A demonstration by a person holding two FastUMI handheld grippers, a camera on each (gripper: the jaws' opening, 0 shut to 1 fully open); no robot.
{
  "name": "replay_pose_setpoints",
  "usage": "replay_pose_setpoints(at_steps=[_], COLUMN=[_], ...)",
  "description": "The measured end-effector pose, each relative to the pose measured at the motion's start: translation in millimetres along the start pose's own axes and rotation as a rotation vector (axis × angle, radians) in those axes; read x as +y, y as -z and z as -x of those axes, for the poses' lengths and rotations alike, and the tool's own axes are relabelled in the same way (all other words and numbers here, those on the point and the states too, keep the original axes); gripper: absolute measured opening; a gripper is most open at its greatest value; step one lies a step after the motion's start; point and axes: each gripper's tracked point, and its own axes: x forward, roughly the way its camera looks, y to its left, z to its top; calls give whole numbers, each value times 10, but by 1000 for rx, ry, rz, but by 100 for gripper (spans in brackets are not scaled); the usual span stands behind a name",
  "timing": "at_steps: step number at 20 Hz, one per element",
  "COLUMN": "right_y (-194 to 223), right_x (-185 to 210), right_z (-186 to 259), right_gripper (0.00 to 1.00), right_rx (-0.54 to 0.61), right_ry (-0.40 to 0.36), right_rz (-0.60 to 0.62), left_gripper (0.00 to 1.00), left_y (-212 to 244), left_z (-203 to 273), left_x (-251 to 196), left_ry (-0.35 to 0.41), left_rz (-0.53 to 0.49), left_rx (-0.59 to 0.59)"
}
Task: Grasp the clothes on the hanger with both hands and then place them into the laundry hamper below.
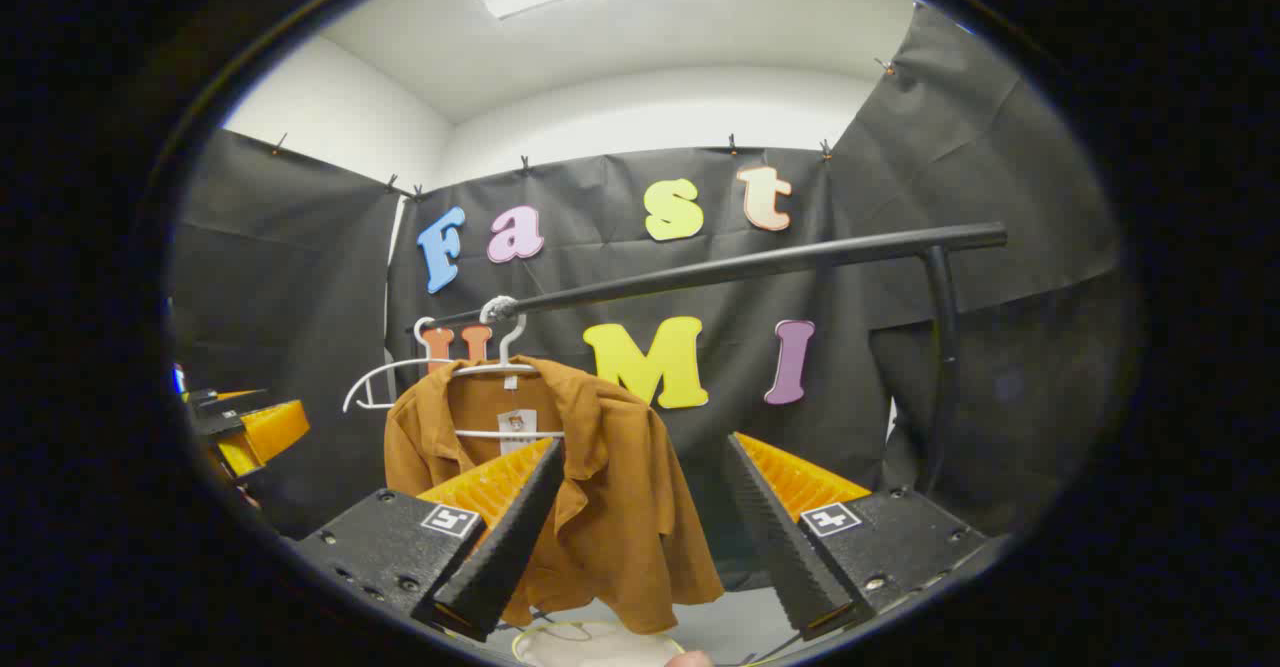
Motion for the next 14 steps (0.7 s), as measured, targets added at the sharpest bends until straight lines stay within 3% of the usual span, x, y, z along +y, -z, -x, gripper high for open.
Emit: replay_pose_setpoints(at_steps=[5,7,8,14], right_y=[-26,-27,-35,18], right_x=[-150,-172,-182,-181], right_z=[99,82,70,-14], right_gripper=[100,100,100,100], right_rx=[1,-2,-1,14], right_ry=[-4,-11,-14,-37], right_rz=[-8,-13,-11,-6], left_gripper=[100,96,100,100], left_y=[-100,-156,-162,-200], left_z=[-99,-114,-105,-72], left_x=[-296,-317,-332,-266], left_ry=[37,33,29,-7], left_rz=[-11,-20,-28,-37], left_rx=[-10,-17,-21,-39])
